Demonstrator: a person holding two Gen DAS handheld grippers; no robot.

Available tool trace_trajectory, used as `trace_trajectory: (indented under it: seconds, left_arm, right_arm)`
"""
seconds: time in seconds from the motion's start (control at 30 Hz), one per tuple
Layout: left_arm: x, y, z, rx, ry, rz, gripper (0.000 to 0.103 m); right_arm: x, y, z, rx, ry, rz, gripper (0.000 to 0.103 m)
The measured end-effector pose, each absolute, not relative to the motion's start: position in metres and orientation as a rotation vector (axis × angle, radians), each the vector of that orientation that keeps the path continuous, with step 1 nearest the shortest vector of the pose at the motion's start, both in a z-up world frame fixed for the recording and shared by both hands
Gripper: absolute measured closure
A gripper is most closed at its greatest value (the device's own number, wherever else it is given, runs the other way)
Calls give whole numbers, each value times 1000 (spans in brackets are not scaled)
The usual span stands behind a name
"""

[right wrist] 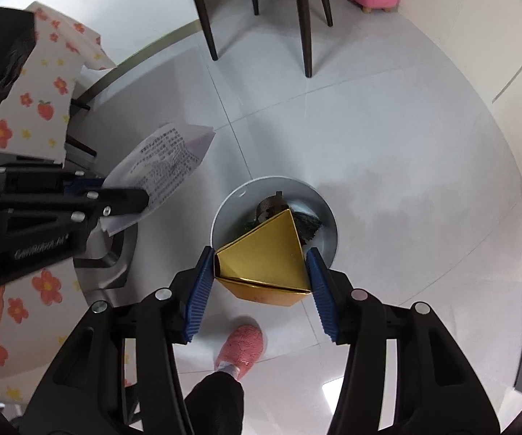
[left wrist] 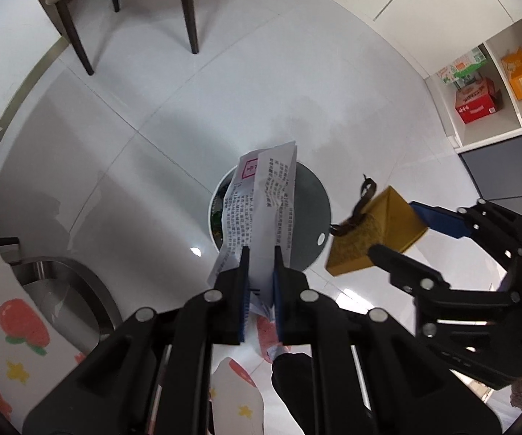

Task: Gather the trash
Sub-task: 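Open the right tool to drop the gold box while the left tool releases the receipt, then swing both open tools back over the table toward the remaining items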

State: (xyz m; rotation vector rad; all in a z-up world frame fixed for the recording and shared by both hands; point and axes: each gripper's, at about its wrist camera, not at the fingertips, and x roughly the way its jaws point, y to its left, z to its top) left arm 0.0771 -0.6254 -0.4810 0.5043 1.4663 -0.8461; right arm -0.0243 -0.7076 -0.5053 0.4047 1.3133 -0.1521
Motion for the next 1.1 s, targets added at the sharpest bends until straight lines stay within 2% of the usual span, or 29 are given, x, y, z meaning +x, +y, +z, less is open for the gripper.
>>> trace_trajectory:
  seconds: [0.27,0.33,0.5,0.57,0.8,0.9,1.1]
  left_arm:
    - [70,-635,-492,525,1519,-867,86]
    - [70,-635,-490,520,1520,-868,72]
    - [69,-631,-470,507,1485,-871,59]
    - [70,-626,-455,492,1460,-866,55]
    - [82,-577,-382,382,1367,-820,53]
    - [87,-538,-349,316,1329,-775,49]
    - [97,-423,-287,180,1271,-606,48]
  right_arm:
    - [-35,-717,-500,416,1313,-180,49]
    - [-39,-718,-495,411,1310,-189,49]
    - [-44,-716,-474,405,1292,-204,49]
    - [-45,-712,-459,394,1276,-205,48]
    - [-33,-682,-384,329,1189,-160,40]
    - [-19,-651,-347,284,1146,-98,38]
    - [16,-573,-286,197,1075,74,35]
